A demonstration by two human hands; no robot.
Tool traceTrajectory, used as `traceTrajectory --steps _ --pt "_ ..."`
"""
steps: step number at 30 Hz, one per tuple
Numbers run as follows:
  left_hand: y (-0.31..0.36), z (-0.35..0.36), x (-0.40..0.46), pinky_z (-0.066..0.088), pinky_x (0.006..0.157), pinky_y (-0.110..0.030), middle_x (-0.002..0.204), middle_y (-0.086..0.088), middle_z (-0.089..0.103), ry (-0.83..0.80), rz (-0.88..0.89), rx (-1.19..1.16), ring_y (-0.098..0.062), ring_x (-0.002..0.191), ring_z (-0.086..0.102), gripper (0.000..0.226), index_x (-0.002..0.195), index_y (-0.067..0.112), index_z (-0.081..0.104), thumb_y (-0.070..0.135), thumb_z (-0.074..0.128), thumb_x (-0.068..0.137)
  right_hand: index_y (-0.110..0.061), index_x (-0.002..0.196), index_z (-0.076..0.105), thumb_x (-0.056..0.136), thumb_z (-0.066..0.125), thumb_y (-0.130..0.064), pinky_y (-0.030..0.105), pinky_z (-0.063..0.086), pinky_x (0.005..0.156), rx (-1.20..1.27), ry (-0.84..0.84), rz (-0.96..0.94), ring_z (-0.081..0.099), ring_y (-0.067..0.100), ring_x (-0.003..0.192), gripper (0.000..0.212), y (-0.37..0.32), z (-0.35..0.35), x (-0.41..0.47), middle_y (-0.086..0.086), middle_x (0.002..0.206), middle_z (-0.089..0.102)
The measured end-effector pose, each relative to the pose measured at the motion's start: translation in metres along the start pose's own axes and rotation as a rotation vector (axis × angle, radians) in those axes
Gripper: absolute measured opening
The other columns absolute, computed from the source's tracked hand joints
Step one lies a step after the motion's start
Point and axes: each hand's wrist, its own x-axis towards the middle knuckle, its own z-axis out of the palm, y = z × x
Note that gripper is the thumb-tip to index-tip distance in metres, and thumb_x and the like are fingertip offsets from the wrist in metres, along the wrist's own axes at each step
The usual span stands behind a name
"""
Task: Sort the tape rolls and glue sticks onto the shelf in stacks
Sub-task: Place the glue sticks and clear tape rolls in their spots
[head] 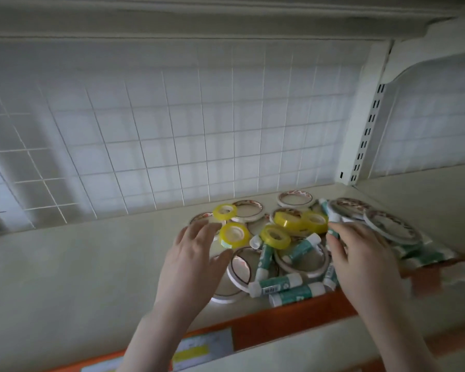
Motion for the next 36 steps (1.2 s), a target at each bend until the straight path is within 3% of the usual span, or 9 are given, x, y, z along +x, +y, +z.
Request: traceTrajectory --steps 3,8,14,18,25,29,32,36 --pt "0.012 0.014 0.012 0.029 0.1 -0.021 0.137 0.006 0.046 -0.055 0.05 -0.004 -0.014 0.129 0.037 0.044 0.126 0.025 0.055 0.037 0.063 0.084 -0.001 0.099 0.07 0.08 0.066 -0.009 0.035 0.05 0.064 0.021 -0.013 0.008 0.064 0.033 0.077 0.02 0.008 0.007 0.003 0.014 0.09 0.068" --pt "0.033 0.036 0.028 0.023 0.1 -0.017 0.138 0.008 0.044 -0.137 0.134 -0.025 -0.012 0.128 0.035 0.043 0.13 0.03 0.051 0.035 0.059 0.088 -0.002 0.099 0.07 0.081 0.067 -0.008 0.032 0.048 0.066 0.035 -0.068 0.017 0.064 0.03 0.079 0.02 0.021 0.011 0.007 0.012 0.09 0.068" --pt "0.038 0.064 0.035 0.045 0.084 -0.033 0.115 0.003 0.061 -0.18 0.225 -0.021 -0.023 0.106 0.054 0.025 0.106 0.028 0.067 0.034 0.064 0.082 -0.002 0.101 0.069 0.081 0.064 -0.009 0.039 0.052 0.071 0.05 -0.102 0.018 0.064 0.031 0.084 0.022 0.034 0.01 0.01 0.013 0.093 0.068" --pt "0.038 0.068 0.04 0.044 0.091 -0.036 0.124 0.002 0.057 -0.199 0.226 -0.022 -0.021 0.112 0.051 0.025 0.111 0.03 0.066 0.033 0.063 0.086 -0.002 0.104 0.068 0.08 0.066 -0.007 0.037 0.05 0.072 0.05 -0.105 0.033 0.064 0.031 0.086 0.024 0.04 0.013 0.009 0.013 0.094 0.067" --pt "0.036 0.073 0.047 0.049 0.076 -0.035 0.1 0.01 0.062 -0.205 0.236 -0.055 -0.015 0.091 0.057 0.018 0.099 0.027 0.068 0.037 0.064 0.084 -0.004 0.098 0.07 0.081 0.066 -0.008 0.034 0.049 0.066 0.076 -0.139 0.013 0.063 0.026 0.082 0.019 0.04 0.018 0.013 0.009 0.09 0.066" --pt "0.034 0.069 0.046 0.046 0.072 -0.026 0.099 0.011 0.061 -0.164 0.17 -0.061 -0.011 0.088 0.057 0.016 0.092 0.027 0.069 0.038 0.068 0.081 -0.005 0.096 0.07 0.081 0.066 -0.009 0.032 0.05 0.062 0.096 -0.159 -0.015 0.063 0.025 0.079 0.016 0.039 0.022 0.019 0.008 0.09 0.066" --pt "0.03 0.063 0.045 0.047 0.072 -0.027 0.1 0.012 0.059 -0.161 0.12 -0.068 -0.009 0.089 0.056 0.017 0.09 0.028 0.068 0.041 0.067 0.079 -0.006 0.099 0.07 0.081 0.067 -0.012 0.031 0.05 0.06 0.115 -0.193 -0.048 0.062 0.023 0.074 0.019 0.034 0.027 0.027 0.007 0.089 0.066" --pt "0.022 0.053 0.042 0.046 0.075 -0.025 0.105 0.015 0.057 -0.15 0.062 -0.075 -0.007 0.092 0.055 0.019 0.093 0.028 0.067 0.041 0.066 0.08 -0.009 0.106 0.069 0.082 0.068 -0.018 0.033 0.05 0.069 0.112 -0.281 -0.113 0.064 0.024 0.082 0.026 0.024 0.031 0.041 0.005 0.095 0.067"
